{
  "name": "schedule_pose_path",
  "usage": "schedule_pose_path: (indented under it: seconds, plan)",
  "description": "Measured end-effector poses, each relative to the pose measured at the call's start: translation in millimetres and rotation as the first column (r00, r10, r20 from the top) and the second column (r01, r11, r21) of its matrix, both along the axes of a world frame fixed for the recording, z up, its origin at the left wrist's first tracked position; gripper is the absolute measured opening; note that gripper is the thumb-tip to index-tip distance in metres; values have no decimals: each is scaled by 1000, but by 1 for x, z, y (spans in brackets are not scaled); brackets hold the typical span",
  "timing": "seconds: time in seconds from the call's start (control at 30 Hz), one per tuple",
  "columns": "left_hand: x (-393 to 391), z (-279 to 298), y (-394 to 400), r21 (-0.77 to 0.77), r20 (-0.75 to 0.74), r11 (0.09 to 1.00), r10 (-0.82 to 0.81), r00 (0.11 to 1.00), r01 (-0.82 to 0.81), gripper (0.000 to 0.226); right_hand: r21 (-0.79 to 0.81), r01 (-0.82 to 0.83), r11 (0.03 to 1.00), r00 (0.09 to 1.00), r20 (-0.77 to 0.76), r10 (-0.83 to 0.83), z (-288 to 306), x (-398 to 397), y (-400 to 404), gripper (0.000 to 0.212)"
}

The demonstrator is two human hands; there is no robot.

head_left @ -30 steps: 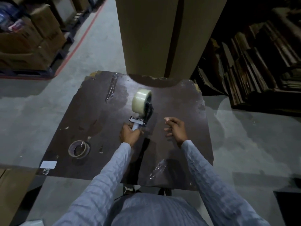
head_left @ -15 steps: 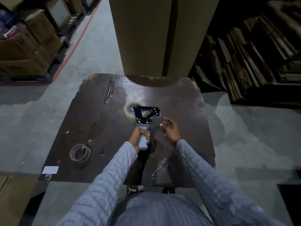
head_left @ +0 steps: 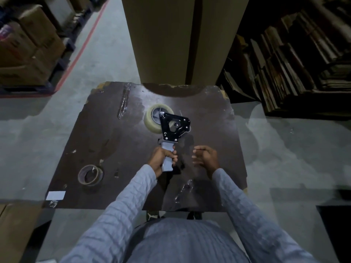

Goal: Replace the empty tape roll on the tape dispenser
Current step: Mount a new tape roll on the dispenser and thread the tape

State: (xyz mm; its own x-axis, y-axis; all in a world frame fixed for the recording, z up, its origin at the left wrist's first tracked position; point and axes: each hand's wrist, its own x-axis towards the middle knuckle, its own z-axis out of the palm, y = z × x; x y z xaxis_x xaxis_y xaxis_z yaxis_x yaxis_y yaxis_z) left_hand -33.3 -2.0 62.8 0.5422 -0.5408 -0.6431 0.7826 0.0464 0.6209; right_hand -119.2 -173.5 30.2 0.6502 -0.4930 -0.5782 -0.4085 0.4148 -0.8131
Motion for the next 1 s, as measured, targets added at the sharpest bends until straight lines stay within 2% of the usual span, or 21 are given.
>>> schedule_pose_path:
  seconds: [0.03, 0.1, 0.17, 0.2, 0.23, 0.27, 0.33, 0.4, 0.43, 0.5, 0.57, 0.67, 0.7, 0.77, 0.87, 1.0]
  plan:
    - [1, 1, 0, 16, 34, 1000, -1, 999, 0, 33, 125, -2, 992, 997, -78, 11, 3, 2, -1, 11]
    - [2, 3, -2, 53, 98, 999, -6, 995, 1, 32, 317, -77, 945, 977, -166, 135, 9, 8, -3, 44]
    - [-1, 4, -5, 79, 145, 997, -28, 989, 16, 29, 419, -140, 897, 969, -129, 211, 13, 15, -1, 76]
    - [-3, 4, -6, 90, 157, 996, -40, 987, 25, 28, 442, -147, 885, 970, -110, 216, 14, 18, 0, 82]
    - [-4, 4, -8, 113, 174, 993, -53, 983, 34, 27, 456, -141, 879, 973, -101, 209, 16, 22, 3, 81]
    - [-5, 3, -8, 148, 197, 988, -68, 978, 39, 28, 461, -127, 878, 975, -106, 197, 20, 26, 5, 70]
    - [-7, 1, -7, 232, 247, 972, -101, 964, 43, 37, 433, -94, 896, 977, -134, 167, 27, 36, 5, 36]
    - [-9, -1, -2, 270, 284, 962, -128, 950, 48, 42, 350, -101, 931, 969, -175, 171, 31, 43, 0, 32]
    - [-11, 0, 1, 275, 295, 960, -139, 946, 55, 41, 265, -132, 955, 958, -213, 192, 32, 43, -4, 33]
    - [-15, 1, 8, 278, 293, 958, -152, 944, 68, 34, -23, -262, 965, 922, -303, 243, 31, 42, -13, 33]
    - [-19, -1, 15, 297, 297, 952, -172, 939, 80, 30, -274, -375, 886, 907, -305, 289, 29, 39, -20, 33]
    - [-29, -10, 31, 415, 336, 906, -238, 911, 84, 24, -447, -425, 787, 898, -315, 306, 24, 35, -32, 24]
    - [-32, -15, 40, 465, 342, 882, -258, 904, 76, 24, -488, -436, 757, 893, -339, 296, 22, 32, -37, 28]
    - [-39, -28, 60, 540, 341, 837, -309, 888, 83, 23, -509, -488, 709, 867, -378, 325, 15, 23, -38, 36]
    - [-53, -46, 87, 583, 343, 801, -393, 853, 135, 12, -446, -577, 684, 811, -409, 418, 1, 11, -24, 35]
    - [-79, -63, 115, 583, 325, 798, -403, 856, 154, 14, -201, -660, 724, 719, -448, 531, -15, -6, -8, 21]
